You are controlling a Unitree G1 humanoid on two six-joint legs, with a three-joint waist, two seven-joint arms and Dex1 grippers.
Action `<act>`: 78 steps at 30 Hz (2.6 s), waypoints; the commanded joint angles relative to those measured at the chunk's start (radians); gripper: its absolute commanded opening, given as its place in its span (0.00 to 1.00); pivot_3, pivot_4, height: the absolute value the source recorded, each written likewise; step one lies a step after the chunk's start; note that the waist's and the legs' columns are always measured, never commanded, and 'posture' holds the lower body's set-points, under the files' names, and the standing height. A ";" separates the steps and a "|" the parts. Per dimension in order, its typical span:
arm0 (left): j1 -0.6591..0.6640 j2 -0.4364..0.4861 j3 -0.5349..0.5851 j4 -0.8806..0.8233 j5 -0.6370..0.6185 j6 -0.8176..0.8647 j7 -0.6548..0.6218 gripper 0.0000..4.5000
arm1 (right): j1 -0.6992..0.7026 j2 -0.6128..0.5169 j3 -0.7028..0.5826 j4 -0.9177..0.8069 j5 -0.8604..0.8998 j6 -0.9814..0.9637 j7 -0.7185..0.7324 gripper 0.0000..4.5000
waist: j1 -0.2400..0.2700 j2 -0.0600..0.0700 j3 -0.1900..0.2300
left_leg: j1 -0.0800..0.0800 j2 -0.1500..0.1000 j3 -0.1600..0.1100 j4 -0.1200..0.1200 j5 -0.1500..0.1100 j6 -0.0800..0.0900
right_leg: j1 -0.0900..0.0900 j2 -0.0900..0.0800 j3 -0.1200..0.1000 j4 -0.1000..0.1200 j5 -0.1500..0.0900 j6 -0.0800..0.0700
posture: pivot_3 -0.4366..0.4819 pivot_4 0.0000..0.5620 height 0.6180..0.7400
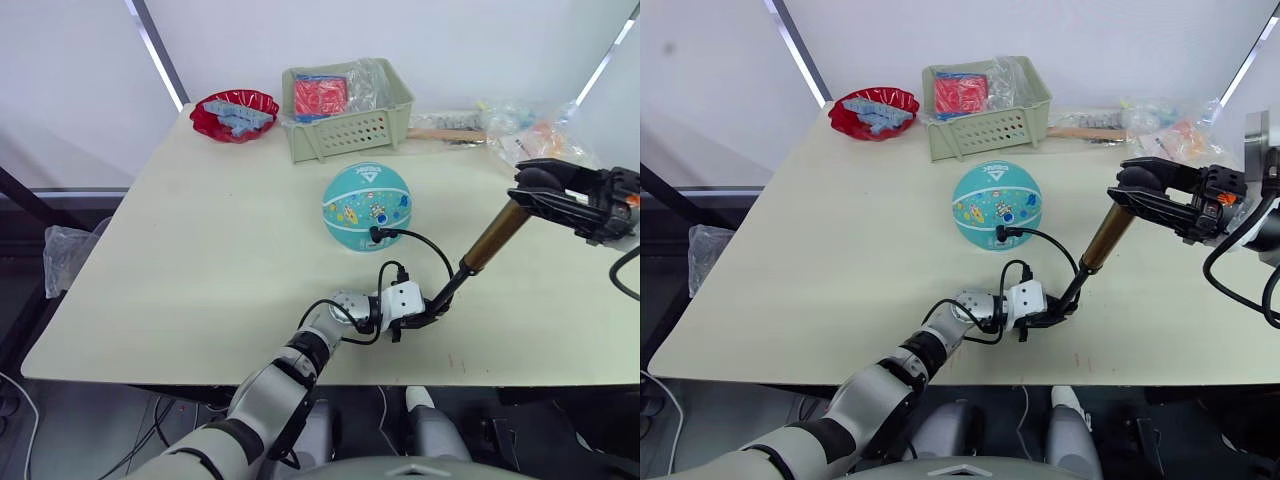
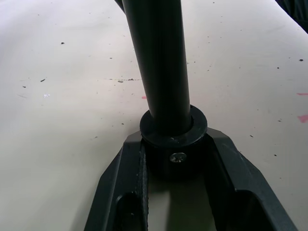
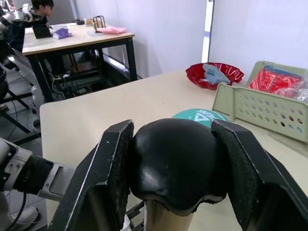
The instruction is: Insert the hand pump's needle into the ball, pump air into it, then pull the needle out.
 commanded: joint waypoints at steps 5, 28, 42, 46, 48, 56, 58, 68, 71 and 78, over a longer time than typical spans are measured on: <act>0.082 0.053 -0.065 0.122 0.091 0.063 -0.034 0.25 | 0.108 0.005 0.132 0.008 -0.228 -0.110 0.004 0.46 | -0.005 -0.007 -0.009 | 0.001 0.000 -0.001 -0.001 0.000 0.000 | 0.000 0.000 0.000 0.000 0.000 0.000 | 0.48 0.27 0.98; 0.081 0.035 -0.089 0.106 0.100 0.030 -0.081 0.25 | 0.235 0.168 0.344 0.071 -0.447 -0.333 0.001 0.46 | -0.002 -0.008 -0.020 | 0.003 0.001 -0.002 -0.004 0.000 -0.001 | 0.001 0.001 -0.001 -0.001 -0.001 -0.001 | 0.48 0.27 0.98; 0.094 0.034 -0.113 0.089 0.118 -0.003 -0.124 0.25 | 0.174 0.076 0.005 -0.032 -0.161 -0.213 0.025 0.46 | 0.009 0.007 -0.003 | -0.006 -0.001 -0.002 -0.004 -0.001 -0.001 | -0.006 0.001 -0.007 -0.001 -0.001 -0.001 | 0.48 0.27 0.98; 0.092 0.031 -0.112 0.088 0.117 0.000 -0.126 0.25 | 0.126 0.049 -0.052 -0.038 -0.112 -0.172 0.000 0.46 | 0.009 0.009 0.001 | -0.006 -0.002 -0.002 -0.003 -0.001 -0.001 | -0.006 0.002 -0.008 0.000 -0.001 -0.001 | 0.48 0.27 0.98; 0.089 0.030 -0.111 0.089 0.117 0.002 -0.127 0.25 | 0.107 0.037 -0.072 -0.038 -0.092 -0.151 -0.010 0.46 | 0.010 0.009 0.001 | -0.006 -0.002 -0.002 -0.002 -0.001 -0.001 | -0.006 0.003 -0.008 0.000 -0.001 -0.001 | 0.48 0.27 0.98; 0.081 0.021 -0.112 0.098 0.118 0.004 -0.126 0.25 | 0.077 0.006 -0.118 -0.045 -0.058 -0.103 -0.030 0.46 | 0.011 0.009 0.003 | -0.007 -0.002 -0.002 -0.001 -0.001 -0.001 | -0.006 0.007 -0.008 0.001 -0.001 -0.001 | 0.48 0.27 0.98; 0.081 0.019 -0.113 0.099 0.119 0.004 -0.125 0.25 | 0.067 -0.001 -0.124 -0.050 -0.047 -0.093 -0.038 0.46 | 0.011 0.010 0.003 | -0.007 -0.002 -0.002 -0.001 -0.001 -0.001 | -0.006 0.008 -0.008 0.001 -0.001 -0.001 | 0.48 0.27 0.98; 0.087 0.006 -0.119 0.096 0.123 -0.004 -0.127 0.25 | 0.022 -0.036 -0.163 -0.050 0.001 -0.048 -0.066 0.46 | 0.017 0.010 0.003 | -0.007 -0.002 -0.002 0.000 0.000 -0.001 | -0.005 0.008 -0.008 0.001 -0.001 0.000 | 0.48 0.27 0.98; 0.089 0.002 -0.119 0.096 0.124 -0.004 -0.128 0.25 | 0.045 -0.023 -0.108 -0.088 -0.014 -0.030 -0.083 0.46 | 0.022 0.011 0.003 | -0.007 -0.002 -0.002 0.000 0.000 -0.001 | -0.005 0.009 -0.008 0.001 0.000 0.001 | 0.48 0.27 0.98; 0.083 -0.001 -0.112 0.100 0.126 0.000 -0.124 0.25 | 0.177 -0.008 0.027 -0.131 -0.159 -0.042 -0.092 0.46 | 0.022 0.007 -0.002 | -0.001 -0.002 -0.002 -0.001 -0.001 -0.001 | 0.001 0.010 -0.008 0.001 -0.002 -0.001 | 0.48 0.27 0.98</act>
